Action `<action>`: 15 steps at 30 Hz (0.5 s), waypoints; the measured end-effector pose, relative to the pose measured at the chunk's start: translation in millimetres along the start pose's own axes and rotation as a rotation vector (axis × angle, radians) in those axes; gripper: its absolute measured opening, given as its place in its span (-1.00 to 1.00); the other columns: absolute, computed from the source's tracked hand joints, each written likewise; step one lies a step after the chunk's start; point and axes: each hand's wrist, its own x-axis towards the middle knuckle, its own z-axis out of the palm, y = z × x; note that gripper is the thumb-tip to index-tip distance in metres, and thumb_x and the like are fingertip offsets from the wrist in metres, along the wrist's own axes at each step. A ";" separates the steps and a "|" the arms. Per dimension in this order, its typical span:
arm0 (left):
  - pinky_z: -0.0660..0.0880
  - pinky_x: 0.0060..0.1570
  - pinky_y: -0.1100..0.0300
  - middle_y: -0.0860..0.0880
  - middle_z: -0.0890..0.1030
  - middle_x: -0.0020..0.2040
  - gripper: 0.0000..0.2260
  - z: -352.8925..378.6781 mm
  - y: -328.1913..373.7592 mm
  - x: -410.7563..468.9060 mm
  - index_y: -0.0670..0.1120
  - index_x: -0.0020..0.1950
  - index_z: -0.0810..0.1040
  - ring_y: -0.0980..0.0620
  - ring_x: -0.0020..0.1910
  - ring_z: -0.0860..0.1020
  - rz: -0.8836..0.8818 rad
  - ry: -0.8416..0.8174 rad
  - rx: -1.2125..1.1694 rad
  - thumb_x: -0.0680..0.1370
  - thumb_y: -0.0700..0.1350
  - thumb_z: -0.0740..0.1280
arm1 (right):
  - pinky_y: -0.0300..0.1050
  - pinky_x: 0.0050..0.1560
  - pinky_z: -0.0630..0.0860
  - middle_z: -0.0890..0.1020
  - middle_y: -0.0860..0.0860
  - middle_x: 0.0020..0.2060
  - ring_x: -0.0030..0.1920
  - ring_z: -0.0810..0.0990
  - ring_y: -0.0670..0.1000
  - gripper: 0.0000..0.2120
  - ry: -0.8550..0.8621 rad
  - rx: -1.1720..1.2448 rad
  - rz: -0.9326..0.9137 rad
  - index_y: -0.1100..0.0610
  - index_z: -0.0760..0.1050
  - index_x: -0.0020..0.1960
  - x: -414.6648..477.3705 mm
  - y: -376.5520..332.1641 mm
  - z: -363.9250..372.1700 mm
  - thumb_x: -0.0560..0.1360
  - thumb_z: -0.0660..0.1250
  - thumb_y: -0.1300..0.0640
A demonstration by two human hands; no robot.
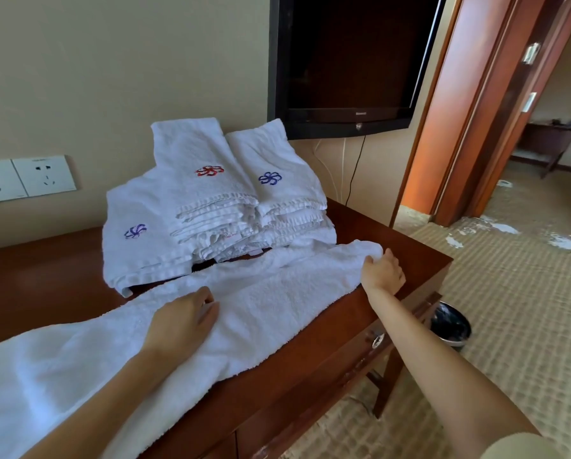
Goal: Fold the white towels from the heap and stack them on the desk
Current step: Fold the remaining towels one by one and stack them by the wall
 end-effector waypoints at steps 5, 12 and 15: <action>0.53 -0.11 0.10 -0.03 0.56 0.09 -0.69 9.3 3.0 7.6 -0.06 0.20 0.55 -0.08 0.04 0.56 0.133 0.033 0.021 0.47 -0.26 0.38 | 0.09 0.48 0.12 0.35 0.17 0.45 0.47 0.24 0.16 -0.49 -0.019 0.028 -0.020 0.15 0.11 0.55 6.8 5.1 -8.0 0.62 0.09 0.18; 0.29 0.35 0.13 0.03 0.36 0.46 -0.47 29.3 98.9 17.9 0.01 0.44 0.39 0.01 0.41 0.38 0.446 -0.164 -0.063 0.54 0.19 0.04 | 0.05 0.43 0.10 0.33 0.09 0.45 0.49 0.17 0.11 -0.60 -0.098 -0.139 -0.049 0.07 0.40 0.41 22.7 14.6 -12.3 0.60 0.13 0.06; -0.06 0.52 0.15 0.05 -0.01 0.59 -0.38 56.3 136.8 32.7 0.01 0.59 0.03 0.08 0.56 -0.04 0.454 -0.343 0.036 0.60 0.24 0.09 | 0.07 0.41 0.12 0.45 0.02 0.36 0.42 0.29 0.09 -0.65 -0.147 -0.148 -0.121 -0.05 0.49 0.31 26.4 16.2 -9.3 0.58 0.18 -0.11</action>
